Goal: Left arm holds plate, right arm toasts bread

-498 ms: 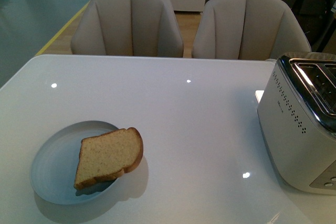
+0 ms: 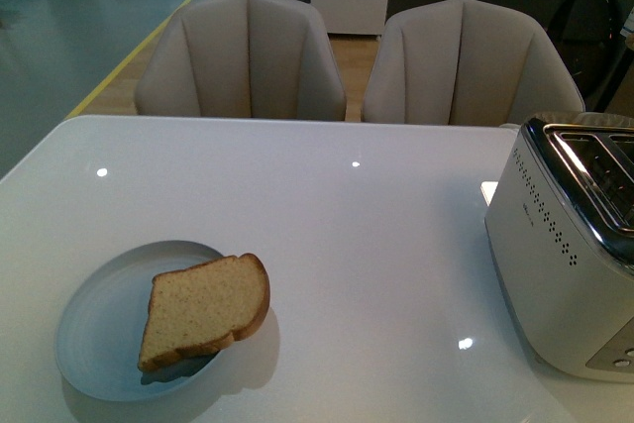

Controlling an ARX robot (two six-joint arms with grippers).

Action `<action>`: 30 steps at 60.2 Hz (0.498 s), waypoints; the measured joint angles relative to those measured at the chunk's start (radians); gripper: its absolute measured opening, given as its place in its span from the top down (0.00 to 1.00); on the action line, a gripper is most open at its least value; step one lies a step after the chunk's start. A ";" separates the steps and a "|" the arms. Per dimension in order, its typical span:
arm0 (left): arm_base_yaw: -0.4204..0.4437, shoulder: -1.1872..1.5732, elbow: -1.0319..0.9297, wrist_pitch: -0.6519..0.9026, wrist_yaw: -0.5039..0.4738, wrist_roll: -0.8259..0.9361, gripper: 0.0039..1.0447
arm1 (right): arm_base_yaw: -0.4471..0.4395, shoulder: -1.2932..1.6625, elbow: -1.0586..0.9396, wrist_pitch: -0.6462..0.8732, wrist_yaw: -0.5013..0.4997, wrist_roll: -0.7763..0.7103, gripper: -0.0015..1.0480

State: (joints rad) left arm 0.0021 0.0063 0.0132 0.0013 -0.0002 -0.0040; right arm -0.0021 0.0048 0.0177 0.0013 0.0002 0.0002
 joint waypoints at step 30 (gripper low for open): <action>-0.070 0.129 0.084 -0.230 -0.172 -0.062 0.07 | 0.000 0.000 0.000 0.000 0.000 0.000 0.09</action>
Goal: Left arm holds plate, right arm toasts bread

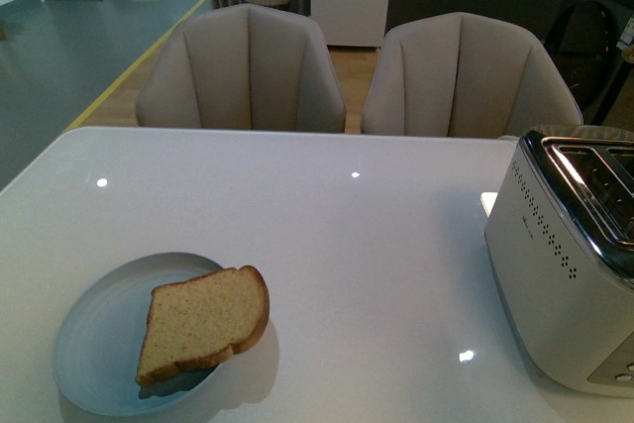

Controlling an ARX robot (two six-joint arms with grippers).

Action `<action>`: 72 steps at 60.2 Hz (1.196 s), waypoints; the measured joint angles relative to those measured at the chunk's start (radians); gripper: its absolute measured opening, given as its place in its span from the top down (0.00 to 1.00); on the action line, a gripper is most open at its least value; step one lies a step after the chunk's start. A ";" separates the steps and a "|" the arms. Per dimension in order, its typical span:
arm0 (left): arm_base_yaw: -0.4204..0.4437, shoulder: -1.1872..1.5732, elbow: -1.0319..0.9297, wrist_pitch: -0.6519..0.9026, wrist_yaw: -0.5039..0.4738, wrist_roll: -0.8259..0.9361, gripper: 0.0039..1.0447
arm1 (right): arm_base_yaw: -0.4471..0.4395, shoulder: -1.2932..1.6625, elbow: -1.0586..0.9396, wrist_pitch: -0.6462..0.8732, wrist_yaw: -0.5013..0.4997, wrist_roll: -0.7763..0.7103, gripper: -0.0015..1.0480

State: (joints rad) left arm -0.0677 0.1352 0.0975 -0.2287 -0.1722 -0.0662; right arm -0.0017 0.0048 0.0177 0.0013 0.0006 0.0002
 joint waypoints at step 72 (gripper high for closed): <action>0.208 1.985 0.774 0.473 0.414 -0.005 0.07 | 0.000 0.000 0.000 0.000 0.000 0.000 0.09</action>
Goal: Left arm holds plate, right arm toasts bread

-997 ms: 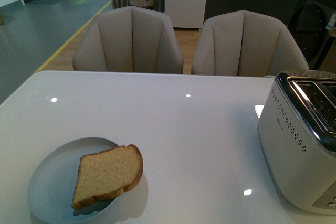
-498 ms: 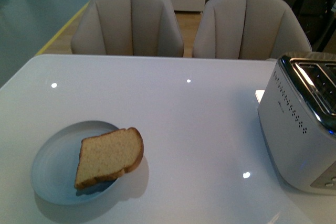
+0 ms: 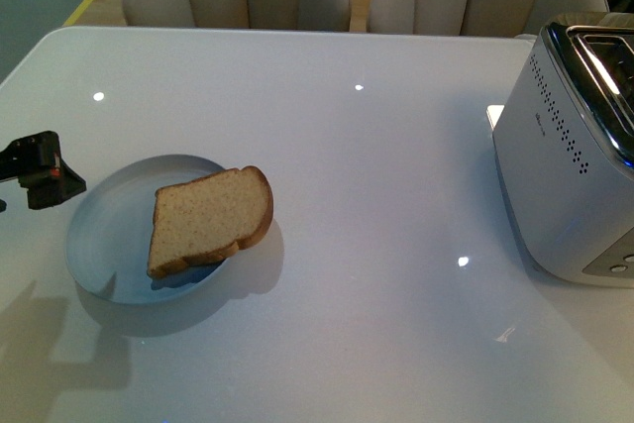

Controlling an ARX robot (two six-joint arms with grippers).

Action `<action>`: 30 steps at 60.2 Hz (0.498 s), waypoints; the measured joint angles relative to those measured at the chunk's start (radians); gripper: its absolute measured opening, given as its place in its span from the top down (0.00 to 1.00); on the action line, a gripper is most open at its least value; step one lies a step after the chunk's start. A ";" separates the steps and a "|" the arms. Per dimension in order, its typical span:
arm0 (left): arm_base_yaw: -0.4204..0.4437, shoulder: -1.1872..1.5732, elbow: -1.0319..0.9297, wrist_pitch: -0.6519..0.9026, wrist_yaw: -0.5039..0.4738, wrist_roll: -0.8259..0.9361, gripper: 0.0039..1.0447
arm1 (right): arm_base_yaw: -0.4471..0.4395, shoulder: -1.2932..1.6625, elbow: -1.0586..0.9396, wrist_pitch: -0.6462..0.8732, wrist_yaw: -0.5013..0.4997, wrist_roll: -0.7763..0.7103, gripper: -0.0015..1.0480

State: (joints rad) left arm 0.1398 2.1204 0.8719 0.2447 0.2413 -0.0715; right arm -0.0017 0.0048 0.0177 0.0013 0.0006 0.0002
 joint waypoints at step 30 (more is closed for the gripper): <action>-0.026 0.206 0.183 -0.129 0.033 -0.006 0.07 | 0.000 0.000 0.000 0.000 0.000 0.000 0.09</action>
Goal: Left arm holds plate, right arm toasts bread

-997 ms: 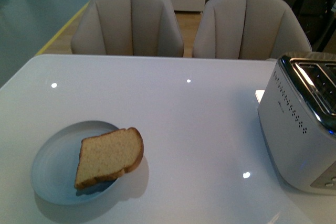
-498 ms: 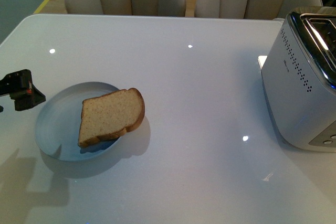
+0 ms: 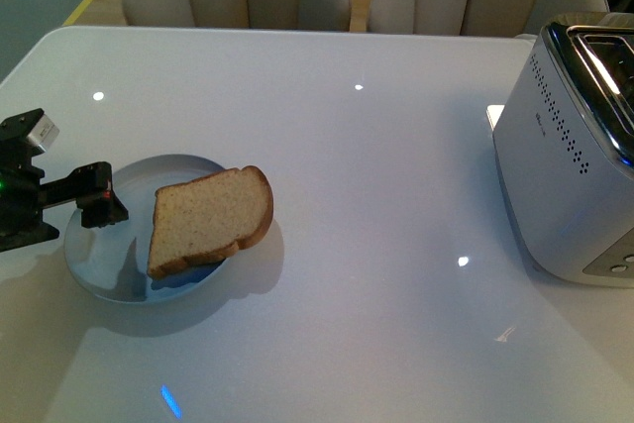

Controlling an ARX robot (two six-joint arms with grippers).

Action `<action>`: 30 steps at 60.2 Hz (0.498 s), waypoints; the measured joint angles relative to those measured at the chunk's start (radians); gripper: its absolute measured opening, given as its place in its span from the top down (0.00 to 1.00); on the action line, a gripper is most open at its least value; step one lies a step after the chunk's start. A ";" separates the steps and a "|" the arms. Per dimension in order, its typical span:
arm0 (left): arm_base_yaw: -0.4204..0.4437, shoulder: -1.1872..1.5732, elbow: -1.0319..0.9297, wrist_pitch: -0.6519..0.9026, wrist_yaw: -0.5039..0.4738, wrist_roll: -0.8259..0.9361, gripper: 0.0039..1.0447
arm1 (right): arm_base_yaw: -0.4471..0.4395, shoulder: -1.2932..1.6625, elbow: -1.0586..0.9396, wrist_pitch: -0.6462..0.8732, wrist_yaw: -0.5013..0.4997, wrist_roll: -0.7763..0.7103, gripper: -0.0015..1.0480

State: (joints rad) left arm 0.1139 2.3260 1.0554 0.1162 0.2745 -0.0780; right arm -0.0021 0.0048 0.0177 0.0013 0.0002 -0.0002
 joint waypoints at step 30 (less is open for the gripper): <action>-0.009 0.050 0.059 -0.092 0.015 0.002 0.42 | 0.000 0.000 0.000 0.000 0.000 0.000 0.09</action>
State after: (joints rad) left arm 0.1047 2.3756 1.1145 0.0246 0.2893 -0.0757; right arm -0.0017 0.0048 0.0177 0.0013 0.0002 0.0002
